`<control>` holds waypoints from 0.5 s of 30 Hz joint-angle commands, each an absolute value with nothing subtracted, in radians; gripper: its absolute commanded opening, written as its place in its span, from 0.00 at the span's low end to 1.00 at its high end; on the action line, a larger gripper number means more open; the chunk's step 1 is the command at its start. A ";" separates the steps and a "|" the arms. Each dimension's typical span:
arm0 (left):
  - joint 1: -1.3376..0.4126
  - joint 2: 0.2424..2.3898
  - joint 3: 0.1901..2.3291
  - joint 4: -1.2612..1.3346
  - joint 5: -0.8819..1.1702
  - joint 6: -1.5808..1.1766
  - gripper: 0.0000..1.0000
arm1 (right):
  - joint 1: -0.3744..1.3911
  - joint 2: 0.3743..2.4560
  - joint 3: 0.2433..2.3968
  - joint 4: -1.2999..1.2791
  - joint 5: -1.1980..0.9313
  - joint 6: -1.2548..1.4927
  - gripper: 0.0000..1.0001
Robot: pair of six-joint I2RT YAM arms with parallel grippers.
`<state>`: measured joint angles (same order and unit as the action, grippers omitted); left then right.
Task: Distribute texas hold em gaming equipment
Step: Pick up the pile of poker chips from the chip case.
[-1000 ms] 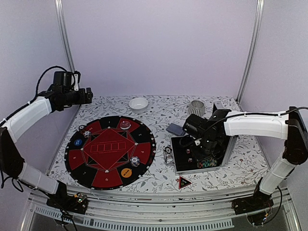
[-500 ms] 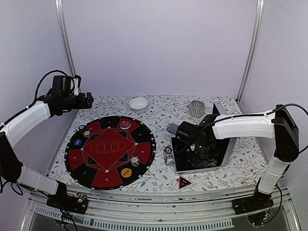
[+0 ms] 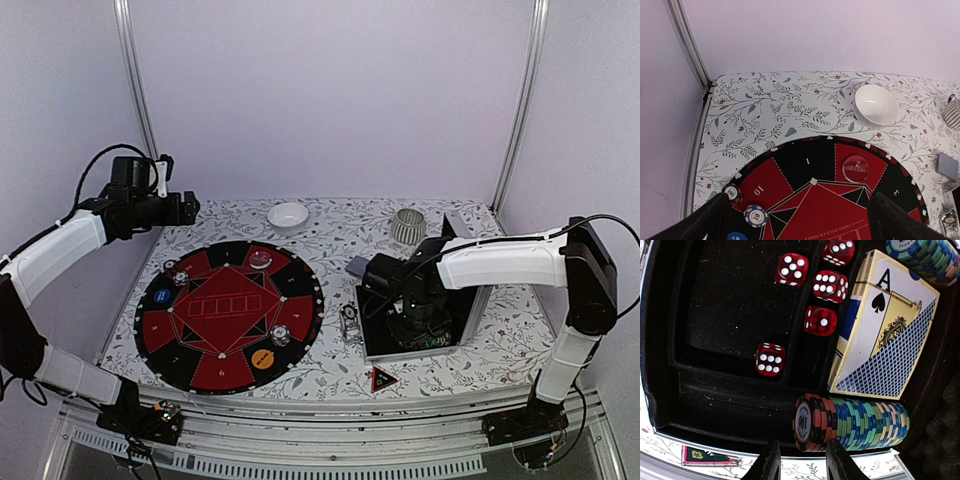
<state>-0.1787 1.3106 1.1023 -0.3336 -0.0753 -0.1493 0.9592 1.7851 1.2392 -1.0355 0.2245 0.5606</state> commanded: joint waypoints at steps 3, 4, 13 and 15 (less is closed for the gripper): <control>-0.193 1.316 1.104 -0.314 -0.062 -0.135 0.97 | 0.985 1.839 1.259 -1.009 0.196 0.559 0.33; -0.193 1.316 1.104 -0.314 -0.061 -0.135 0.97 | 0.987 1.839 1.264 -1.009 0.196 0.558 0.33; -0.196 1.323 1.100 -0.314 -0.041 -0.131 0.97 | 0.988 1.827 1.281 -1.045 0.250 0.569 0.36; -0.198 1.326 1.100 -0.315 -0.031 -0.130 0.97 | 0.987 1.830 1.290 -1.061 0.267 0.574 0.36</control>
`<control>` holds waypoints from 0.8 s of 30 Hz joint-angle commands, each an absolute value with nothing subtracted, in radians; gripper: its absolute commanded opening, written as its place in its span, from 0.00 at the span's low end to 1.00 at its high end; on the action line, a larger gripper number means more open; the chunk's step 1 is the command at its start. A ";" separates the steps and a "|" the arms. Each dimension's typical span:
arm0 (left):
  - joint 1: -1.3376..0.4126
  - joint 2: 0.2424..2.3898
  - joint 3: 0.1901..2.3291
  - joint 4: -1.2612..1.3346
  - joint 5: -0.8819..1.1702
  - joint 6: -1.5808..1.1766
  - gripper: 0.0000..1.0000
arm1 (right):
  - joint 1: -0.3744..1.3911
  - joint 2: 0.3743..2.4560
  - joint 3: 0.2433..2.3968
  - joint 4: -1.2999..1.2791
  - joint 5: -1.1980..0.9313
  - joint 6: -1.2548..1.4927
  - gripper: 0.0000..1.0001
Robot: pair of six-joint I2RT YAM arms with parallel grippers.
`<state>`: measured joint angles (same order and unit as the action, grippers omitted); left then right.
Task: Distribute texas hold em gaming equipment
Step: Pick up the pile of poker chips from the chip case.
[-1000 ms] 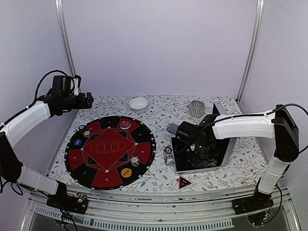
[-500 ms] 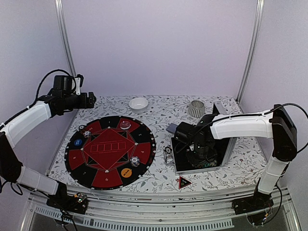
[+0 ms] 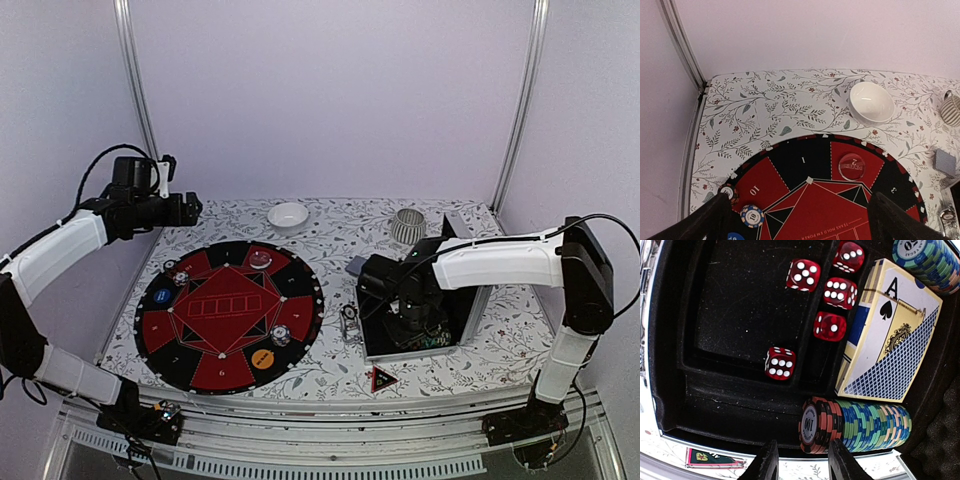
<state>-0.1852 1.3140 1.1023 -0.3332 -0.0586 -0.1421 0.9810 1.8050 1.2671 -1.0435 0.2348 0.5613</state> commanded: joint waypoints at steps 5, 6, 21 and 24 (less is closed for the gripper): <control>-0.198 1.339 1.103 -0.318 -0.017 -0.127 0.97 | 0.987 1.821 1.343 -1.086 0.281 0.569 0.39; -0.199 1.341 1.104 -0.316 -0.014 -0.129 0.97 | 0.987 1.815 1.347 -1.091 0.286 0.572 0.39; -0.204 1.351 1.100 -0.320 -0.013 -0.119 0.97 | 0.987 1.807 1.261 -1.041 0.240 0.601 0.40; -0.204 1.348 1.099 -0.322 -0.013 -0.118 0.97 | 0.988 1.817 1.254 -1.044 0.241 0.600 0.40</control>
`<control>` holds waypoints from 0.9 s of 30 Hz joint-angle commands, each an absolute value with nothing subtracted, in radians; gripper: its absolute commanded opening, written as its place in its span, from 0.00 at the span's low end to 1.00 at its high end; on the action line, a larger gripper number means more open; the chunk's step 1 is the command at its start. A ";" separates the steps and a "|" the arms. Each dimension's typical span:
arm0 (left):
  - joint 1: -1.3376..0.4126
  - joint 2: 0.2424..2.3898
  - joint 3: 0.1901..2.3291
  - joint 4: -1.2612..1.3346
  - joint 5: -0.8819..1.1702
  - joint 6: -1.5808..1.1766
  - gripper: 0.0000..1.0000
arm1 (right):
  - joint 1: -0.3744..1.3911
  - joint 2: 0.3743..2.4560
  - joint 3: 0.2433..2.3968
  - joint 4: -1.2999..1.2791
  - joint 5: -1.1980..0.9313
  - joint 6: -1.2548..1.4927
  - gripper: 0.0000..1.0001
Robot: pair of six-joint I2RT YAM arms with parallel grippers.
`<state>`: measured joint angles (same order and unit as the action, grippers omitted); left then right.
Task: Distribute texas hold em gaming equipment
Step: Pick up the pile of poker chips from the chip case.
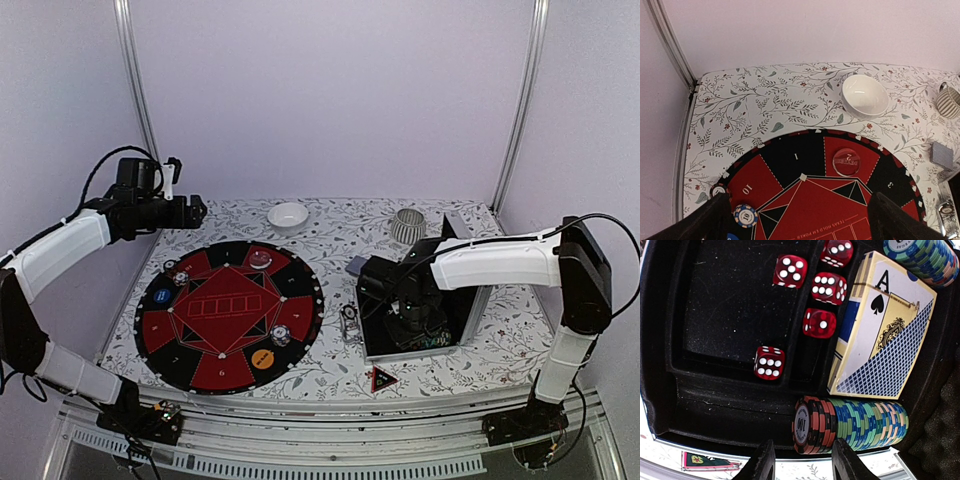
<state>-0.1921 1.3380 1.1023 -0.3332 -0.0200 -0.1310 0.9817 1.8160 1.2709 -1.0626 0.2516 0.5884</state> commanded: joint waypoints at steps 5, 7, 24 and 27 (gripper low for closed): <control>-0.205 1.349 1.100 -0.322 -0.009 -0.118 0.97 | 0.987 1.820 1.249 -1.036 0.232 0.601 0.40; -0.205 1.350 1.100 -0.322 -0.008 -0.117 0.97 | 0.988 1.824 1.249 -1.021 0.217 0.596 0.40; -0.205 1.361 1.101 -0.322 -0.001 -0.115 0.98 | 0.989 1.834 1.258 -1.023 0.207 0.579 0.41; -0.206 1.359 1.102 -0.323 -0.001 -0.114 0.98 | 0.984 1.838 1.250 -1.046 0.228 0.583 0.44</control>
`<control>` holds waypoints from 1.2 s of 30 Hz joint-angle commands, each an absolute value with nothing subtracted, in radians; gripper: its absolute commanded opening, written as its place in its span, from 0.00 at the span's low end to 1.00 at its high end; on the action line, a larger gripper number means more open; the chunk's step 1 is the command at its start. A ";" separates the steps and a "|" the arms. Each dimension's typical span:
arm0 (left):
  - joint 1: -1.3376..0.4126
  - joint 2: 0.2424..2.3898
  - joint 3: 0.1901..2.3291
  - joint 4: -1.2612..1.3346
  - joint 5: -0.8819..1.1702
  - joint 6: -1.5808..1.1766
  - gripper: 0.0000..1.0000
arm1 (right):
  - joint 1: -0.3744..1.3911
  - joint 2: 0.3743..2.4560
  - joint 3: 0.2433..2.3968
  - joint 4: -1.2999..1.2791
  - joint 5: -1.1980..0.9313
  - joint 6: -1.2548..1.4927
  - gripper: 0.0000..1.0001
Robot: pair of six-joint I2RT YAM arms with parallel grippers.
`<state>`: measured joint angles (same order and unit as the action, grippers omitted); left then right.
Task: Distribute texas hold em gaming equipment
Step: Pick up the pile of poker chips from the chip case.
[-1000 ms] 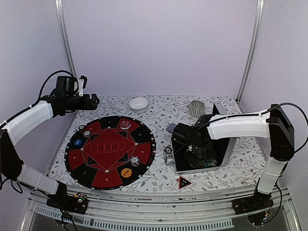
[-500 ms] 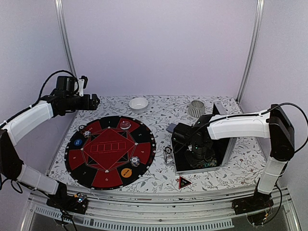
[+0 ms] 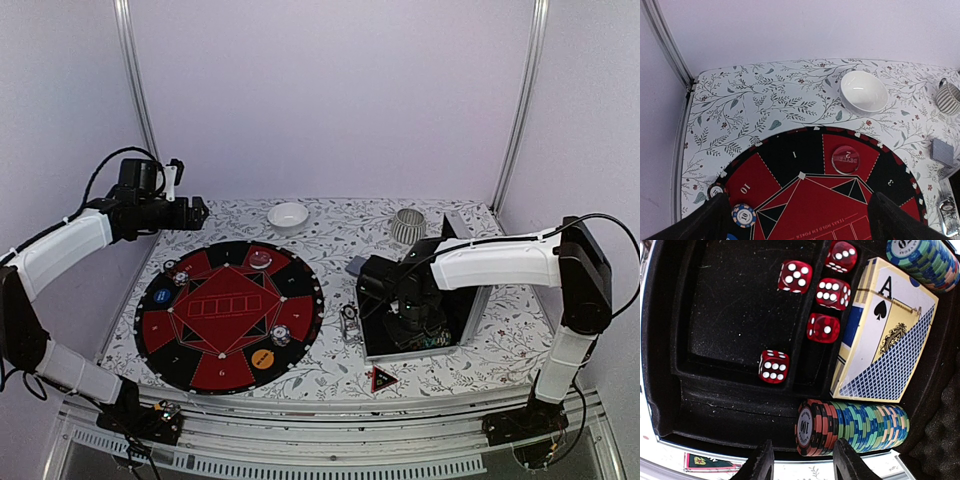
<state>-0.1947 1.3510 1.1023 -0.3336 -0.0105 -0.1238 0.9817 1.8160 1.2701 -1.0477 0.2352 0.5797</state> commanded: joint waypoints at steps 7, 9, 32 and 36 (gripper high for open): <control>-0.205 1.356 1.100 -0.326 -0.003 -0.109 0.98 | 0.974 1.836 1.235 -1.065 0.232 0.591 0.47; -0.205 1.356 1.099 -0.327 -0.002 -0.109 0.98 | 0.974 1.836 1.246 -1.066 0.229 0.588 0.47; -0.204 1.361 1.096 -0.330 -0.007 -0.103 0.98 | 0.989 1.841 1.288 -1.063 0.230 0.595 0.43; -0.204 1.361 1.094 -0.333 -0.009 -0.101 0.97 | 0.987 1.852 1.280 -1.058 0.230 0.588 0.43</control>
